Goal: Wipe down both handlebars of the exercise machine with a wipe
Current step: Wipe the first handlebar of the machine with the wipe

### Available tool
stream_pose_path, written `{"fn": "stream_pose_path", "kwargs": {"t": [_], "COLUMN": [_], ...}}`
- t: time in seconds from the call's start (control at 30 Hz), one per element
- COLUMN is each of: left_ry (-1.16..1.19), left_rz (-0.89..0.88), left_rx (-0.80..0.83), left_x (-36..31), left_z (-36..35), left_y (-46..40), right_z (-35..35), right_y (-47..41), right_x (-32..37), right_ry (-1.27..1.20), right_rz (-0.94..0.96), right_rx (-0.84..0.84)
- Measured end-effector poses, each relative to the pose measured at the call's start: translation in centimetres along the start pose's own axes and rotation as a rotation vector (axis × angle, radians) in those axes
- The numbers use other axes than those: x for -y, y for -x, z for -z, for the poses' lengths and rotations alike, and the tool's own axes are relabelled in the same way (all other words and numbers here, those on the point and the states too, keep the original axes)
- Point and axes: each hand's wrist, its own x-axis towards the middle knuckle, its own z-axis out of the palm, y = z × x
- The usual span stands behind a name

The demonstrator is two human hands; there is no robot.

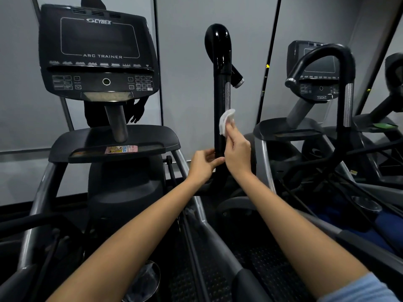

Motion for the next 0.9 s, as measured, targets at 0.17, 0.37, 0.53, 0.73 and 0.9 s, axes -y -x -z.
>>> {"fn": "stream_pose_path", "kwargs": {"t": [0.17, 0.37, 0.53, 0.73, 0.9], "left_ry": [-0.092, -0.100, -0.110, -0.104, -0.088], "left_rz": [-0.080, -0.079, -0.108, -0.095, -0.101], "left_rx": [0.017, -0.017, -0.012, -0.019, -0.003], "left_x": [-0.8, -0.3, 0.1, 0.6, 0.7], "left_z": [0.1, -0.1, 0.1, 0.0, 0.1], "left_y": [0.2, 0.1, -0.3, -0.7, -0.7], "right_z": [0.1, -0.4, -1.0, -0.8, -0.8], "right_y": [-3.2, 2.3, -2.4, 0.3, -2.1], "right_x": [1.4, -1.1, 0.9, -0.1, 1.1], "right_ry": [0.179, 0.391, 0.662, 0.927, 0.851], "right_rz": [0.121, 0.240, 0.357, 0.434, 0.397], "right_rx": [0.019, 0.088, 0.067, 0.105, 0.084]}}
